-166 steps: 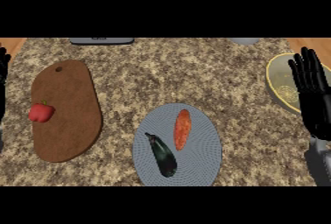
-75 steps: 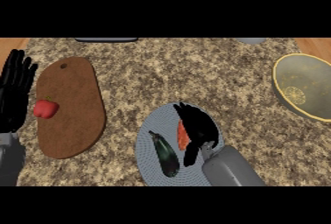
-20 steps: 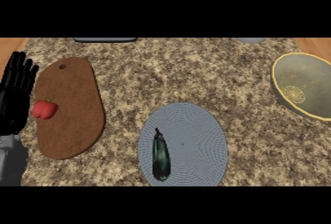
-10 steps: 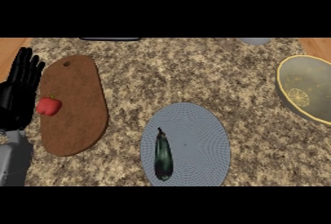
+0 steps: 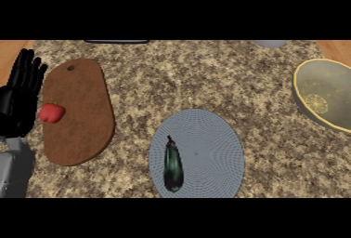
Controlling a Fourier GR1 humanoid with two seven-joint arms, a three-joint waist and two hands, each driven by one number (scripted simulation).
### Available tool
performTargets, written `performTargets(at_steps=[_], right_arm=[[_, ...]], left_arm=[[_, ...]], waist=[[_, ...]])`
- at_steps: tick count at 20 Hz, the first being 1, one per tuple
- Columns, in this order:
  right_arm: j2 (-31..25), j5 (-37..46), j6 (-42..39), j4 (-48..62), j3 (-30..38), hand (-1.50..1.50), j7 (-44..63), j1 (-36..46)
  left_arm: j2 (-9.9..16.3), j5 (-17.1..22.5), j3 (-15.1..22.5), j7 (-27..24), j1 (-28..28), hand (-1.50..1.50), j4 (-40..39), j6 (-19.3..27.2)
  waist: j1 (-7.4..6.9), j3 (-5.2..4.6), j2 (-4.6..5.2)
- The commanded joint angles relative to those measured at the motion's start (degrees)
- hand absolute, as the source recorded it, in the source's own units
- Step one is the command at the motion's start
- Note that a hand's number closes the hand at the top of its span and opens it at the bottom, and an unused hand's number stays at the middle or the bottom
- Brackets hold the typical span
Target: Pick the sweet potato from the placemat and place it in the bowl
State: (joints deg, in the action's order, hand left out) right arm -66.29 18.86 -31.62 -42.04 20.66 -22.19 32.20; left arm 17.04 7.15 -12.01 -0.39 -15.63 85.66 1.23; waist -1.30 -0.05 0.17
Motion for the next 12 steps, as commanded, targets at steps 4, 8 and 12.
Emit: performTargets(at_steps=[4,8,12], right_arm=[[10.4,3.0,3.9,-3.5,-5.4,1.50,7.3,3.3],[14.7,7.8,9.9,-0.9,-8.5,1.50,8.5,5.6],[18.8,13.4,17.5,2.2,-11.8,1.50,8.8,3.7]], left_arm=[[0.5,0.0,-1.1,-0.8,-0.4,0.00,-1.7,-0.5],[-1.7,-0.2,-0.1,-1.1,2.1,0.00,1.3,0.4],[-0.7,0.0,-1.1,-2.7,0.9,0.00,-2.2,-0.6]], waist=[[0.74,0.02,-0.03],[0.30,0.06,0.03],[0.46,0.06,0.14]])
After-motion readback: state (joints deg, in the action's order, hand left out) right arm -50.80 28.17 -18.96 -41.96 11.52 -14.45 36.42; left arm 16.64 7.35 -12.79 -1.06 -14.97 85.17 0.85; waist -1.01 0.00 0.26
